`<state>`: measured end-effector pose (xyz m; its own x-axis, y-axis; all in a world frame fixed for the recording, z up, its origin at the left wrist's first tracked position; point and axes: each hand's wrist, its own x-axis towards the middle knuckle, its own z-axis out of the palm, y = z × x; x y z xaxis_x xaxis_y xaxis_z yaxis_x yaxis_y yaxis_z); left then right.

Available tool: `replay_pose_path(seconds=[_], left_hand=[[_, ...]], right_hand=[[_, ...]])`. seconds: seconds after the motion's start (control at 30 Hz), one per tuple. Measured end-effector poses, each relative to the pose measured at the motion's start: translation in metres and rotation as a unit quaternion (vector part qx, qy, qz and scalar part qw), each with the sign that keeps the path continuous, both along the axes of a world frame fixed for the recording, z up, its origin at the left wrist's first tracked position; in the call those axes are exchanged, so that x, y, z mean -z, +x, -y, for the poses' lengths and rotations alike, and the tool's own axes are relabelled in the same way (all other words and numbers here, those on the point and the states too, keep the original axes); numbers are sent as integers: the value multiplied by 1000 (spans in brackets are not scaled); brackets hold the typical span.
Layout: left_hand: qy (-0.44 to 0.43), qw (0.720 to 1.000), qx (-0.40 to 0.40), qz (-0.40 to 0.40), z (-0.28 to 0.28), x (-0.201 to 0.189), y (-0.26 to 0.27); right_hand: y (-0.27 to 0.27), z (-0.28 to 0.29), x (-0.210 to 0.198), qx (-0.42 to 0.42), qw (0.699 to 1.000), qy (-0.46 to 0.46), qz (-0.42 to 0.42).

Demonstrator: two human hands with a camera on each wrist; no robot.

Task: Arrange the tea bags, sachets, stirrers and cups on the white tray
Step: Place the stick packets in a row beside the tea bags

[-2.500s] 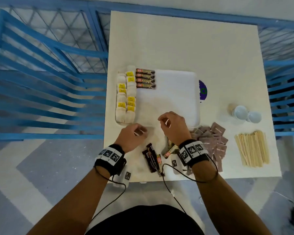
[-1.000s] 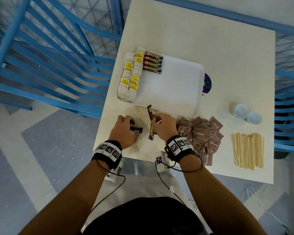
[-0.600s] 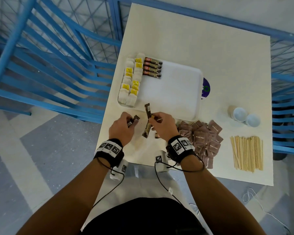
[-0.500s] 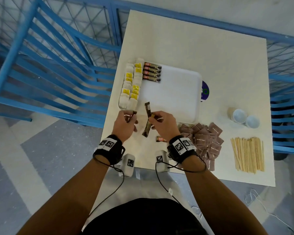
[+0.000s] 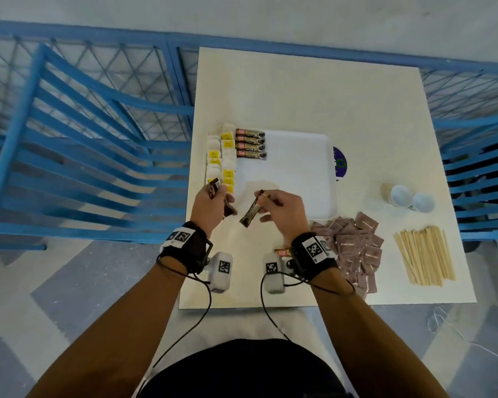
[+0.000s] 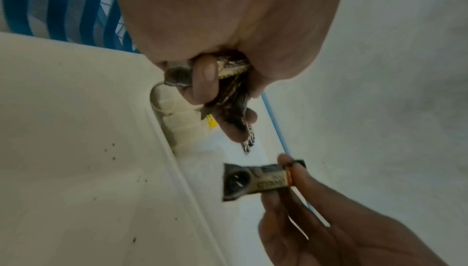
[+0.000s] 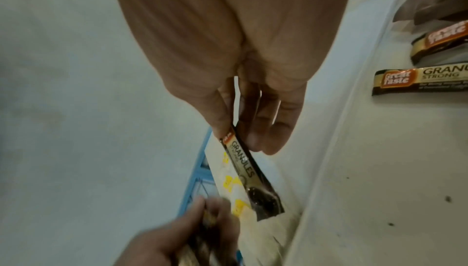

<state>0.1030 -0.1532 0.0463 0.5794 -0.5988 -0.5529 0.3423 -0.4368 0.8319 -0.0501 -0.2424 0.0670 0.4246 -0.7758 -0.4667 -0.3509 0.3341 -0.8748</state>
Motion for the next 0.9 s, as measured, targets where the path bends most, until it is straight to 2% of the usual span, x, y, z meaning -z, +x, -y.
replay_pose_path(seconds=[0.1, 0.23, 0.33, 0.47, 0.57, 0.67, 0.8, 0.87, 0.9], left_hand=[[9, 998, 41, -50, 2, -7, 6], [-19, 992, 113, -59, 9, -18, -2], [-33, 995, 84, -46, 20, -26, -6], [-9, 997, 70, -39, 31, -33, -6], [7, 1000, 16, -23, 37, -31, -2], [7, 999, -35, 1, 43, -27, 2], [14, 997, -44, 59, 51, -23, 2], [19, 995, -46, 87, 55, -22, 2], [17, 994, -49, 91, 56, -21, 3]], right_hand=[[-2, 10, -4, 55, 997, 43, 46], [2, 21, -10, -2, 1000, 10, 27], [7, 28, -19, -70, 997, -3, 32], [12, 40, -29, -149, 988, -48, -15], [14, 52, -29, -205, 975, -82, -20], [18, 65, -26, -249, 953, -160, -58], [29, 80, -22, -236, 934, -260, -68], [36, 87, -16, -252, 911, -317, -82], [39, 90, -12, -265, 890, -357, -99]])
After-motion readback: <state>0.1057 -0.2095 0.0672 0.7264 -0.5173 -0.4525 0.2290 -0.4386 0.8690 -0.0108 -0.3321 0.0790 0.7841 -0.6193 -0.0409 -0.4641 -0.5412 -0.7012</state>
